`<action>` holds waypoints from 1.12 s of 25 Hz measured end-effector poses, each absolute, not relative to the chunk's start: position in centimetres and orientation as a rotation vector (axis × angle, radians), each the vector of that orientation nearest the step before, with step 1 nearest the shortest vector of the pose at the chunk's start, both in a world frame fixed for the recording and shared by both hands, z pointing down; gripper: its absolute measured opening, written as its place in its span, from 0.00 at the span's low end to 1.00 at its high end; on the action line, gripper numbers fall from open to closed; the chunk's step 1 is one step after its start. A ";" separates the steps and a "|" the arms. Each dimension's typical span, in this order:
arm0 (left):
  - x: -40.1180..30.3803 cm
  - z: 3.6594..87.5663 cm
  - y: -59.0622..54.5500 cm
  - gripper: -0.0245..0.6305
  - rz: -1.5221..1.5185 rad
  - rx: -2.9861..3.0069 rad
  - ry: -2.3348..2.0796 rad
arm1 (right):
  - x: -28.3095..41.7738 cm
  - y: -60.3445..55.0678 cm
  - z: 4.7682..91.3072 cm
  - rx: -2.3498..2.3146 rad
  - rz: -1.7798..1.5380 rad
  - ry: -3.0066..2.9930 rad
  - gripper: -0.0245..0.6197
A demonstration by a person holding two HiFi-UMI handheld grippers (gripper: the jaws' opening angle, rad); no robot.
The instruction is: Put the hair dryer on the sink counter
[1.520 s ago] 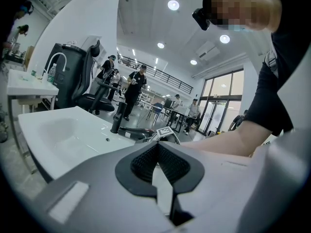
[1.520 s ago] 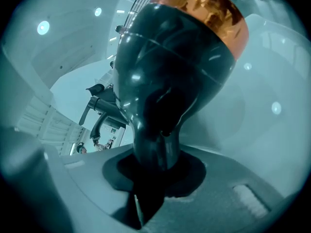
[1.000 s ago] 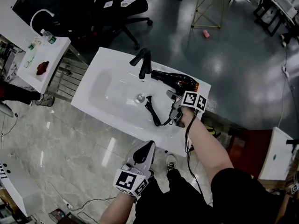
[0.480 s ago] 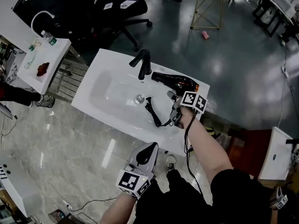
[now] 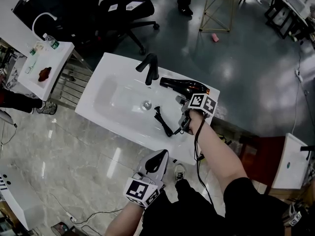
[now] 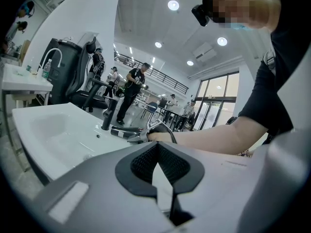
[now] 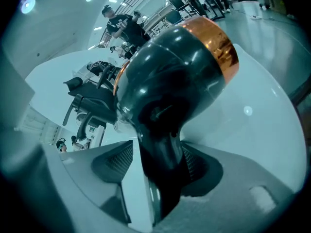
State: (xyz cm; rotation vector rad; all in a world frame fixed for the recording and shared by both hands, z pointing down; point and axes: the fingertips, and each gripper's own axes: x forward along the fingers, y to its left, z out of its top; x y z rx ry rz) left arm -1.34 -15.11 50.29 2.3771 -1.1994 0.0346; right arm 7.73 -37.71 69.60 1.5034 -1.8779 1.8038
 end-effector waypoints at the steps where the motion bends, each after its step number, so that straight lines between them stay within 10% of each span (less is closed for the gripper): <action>1: -1.4 50.3 -15.0 0.04 0.035 2.379 -1.197 | 7.9 -37.7 69.5 1.518 1.812 -1.863 0.50; 28: -3.1 50.0 -14.2 0.04 -0.009 2.417 -1.151 | 10.6 -37.3 68.2 1.597 1.583 -1.815 0.53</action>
